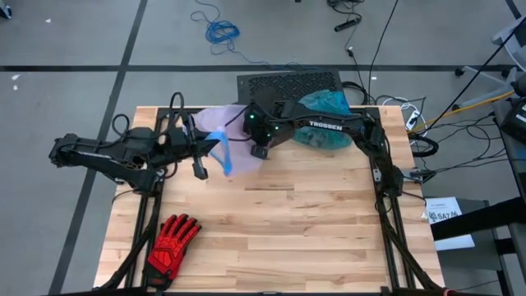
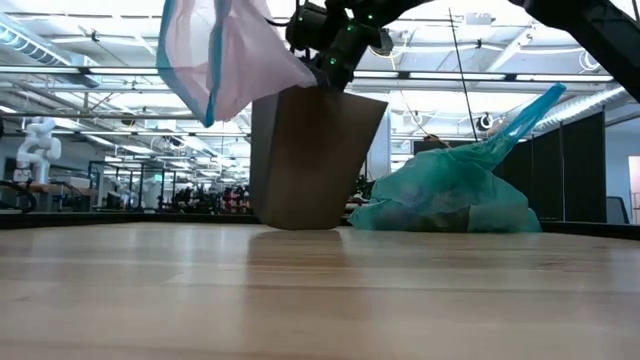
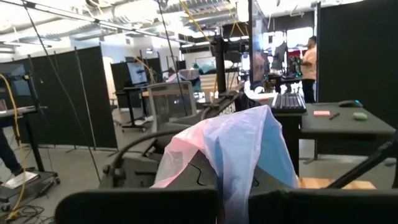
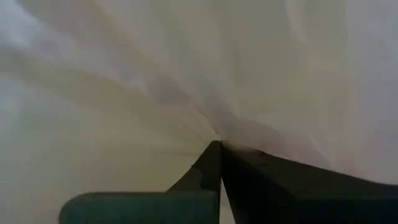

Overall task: Place trash/remove bag and relplace
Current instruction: Put the pink trash bag into the trash bin

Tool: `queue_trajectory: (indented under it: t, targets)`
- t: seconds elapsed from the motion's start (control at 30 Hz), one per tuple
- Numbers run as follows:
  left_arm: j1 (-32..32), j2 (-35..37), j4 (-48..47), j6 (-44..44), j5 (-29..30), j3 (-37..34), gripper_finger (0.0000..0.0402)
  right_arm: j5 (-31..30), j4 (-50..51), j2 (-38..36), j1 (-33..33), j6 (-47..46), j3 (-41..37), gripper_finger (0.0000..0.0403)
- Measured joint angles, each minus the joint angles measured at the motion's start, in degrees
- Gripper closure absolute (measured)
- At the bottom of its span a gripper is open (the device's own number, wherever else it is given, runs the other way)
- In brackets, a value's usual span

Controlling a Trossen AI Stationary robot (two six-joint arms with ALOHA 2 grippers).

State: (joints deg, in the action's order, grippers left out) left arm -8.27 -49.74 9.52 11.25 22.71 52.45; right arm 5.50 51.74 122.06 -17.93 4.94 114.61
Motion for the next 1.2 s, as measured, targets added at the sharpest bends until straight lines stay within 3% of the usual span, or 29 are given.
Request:
queue_trajectory:
  t: [0.17, 0.43, 0.9, 1.2]
  targets:
    - [0.00, 1.13, 0.15, 0.07, 0.05, 0.00, 0.0402, 8.99, 3.29, 0.08, 1.18, -1.07, 0.73, 0.0403]
    - [0.00, 1.97, -0.03, 0.07, 0.05, 0.04, 0.0402, 10.91, 4.73, 0.07, 3.82, 2.17, 7.12, 0.0403]
    - [0.00, 1.95, -1.66, 0.02, 0.07, 0.04, 0.0402, -8.11, -3.49, 0.02, -2.50, 13.17, 9.57, 0.0403]
    - [0.00, 1.94, -3.26, -0.35, 0.07, 0.04, 0.0402, -11.32, -13.50, 0.10, -3.71, 13.50, 9.53, 0.0403]
